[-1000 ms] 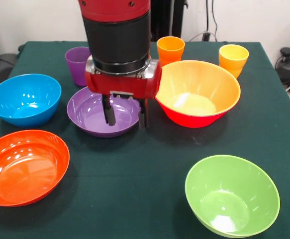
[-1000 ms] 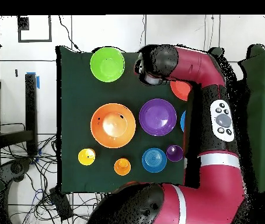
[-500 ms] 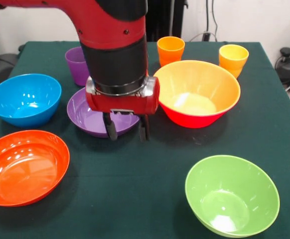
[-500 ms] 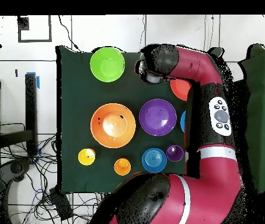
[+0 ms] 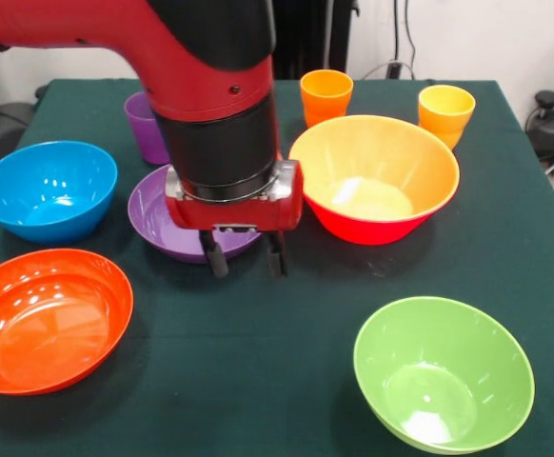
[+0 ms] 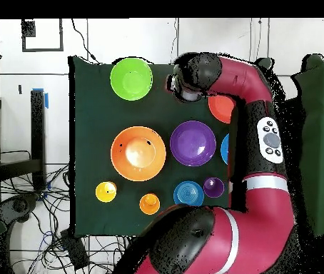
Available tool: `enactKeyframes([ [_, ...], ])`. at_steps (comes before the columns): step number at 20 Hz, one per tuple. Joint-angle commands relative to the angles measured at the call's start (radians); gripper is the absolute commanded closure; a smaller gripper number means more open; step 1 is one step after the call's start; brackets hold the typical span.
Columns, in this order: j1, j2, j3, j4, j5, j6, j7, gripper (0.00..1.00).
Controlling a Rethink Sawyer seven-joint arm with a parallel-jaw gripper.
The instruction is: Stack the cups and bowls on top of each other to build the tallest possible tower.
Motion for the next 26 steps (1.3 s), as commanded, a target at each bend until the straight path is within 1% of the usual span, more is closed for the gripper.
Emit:
enactKeyframes([
  [1, -0.045, 0.009, 0.073, -0.025, -0.066, 0.114, -0.347, 0.00],
  [2, -0.048, 0.000, 0.073, -0.019, -0.065, 0.120, -0.347, 0.00],
  [3, -0.042, 0.003, 0.075, -0.049, -0.066, 0.152, -0.346, 0.00],
  [7, -0.047, -0.024, 0.071, -0.054, -0.068, 0.207, -0.343, 0.00],
  [10, -0.051, -0.036, 0.068, -0.055, -0.074, 0.230, -0.340, 0.00],
  [18, -0.061, -0.054, 0.073, -0.023, -0.074, 0.217, -0.329, 0.00],
  [22, -0.070, -0.052, 0.077, 0.004, -0.073, 0.182, -0.328, 0.00],
  [26, -0.075, -0.048, 0.075, -0.020, -0.082, 0.208, -0.335, 0.00],
])
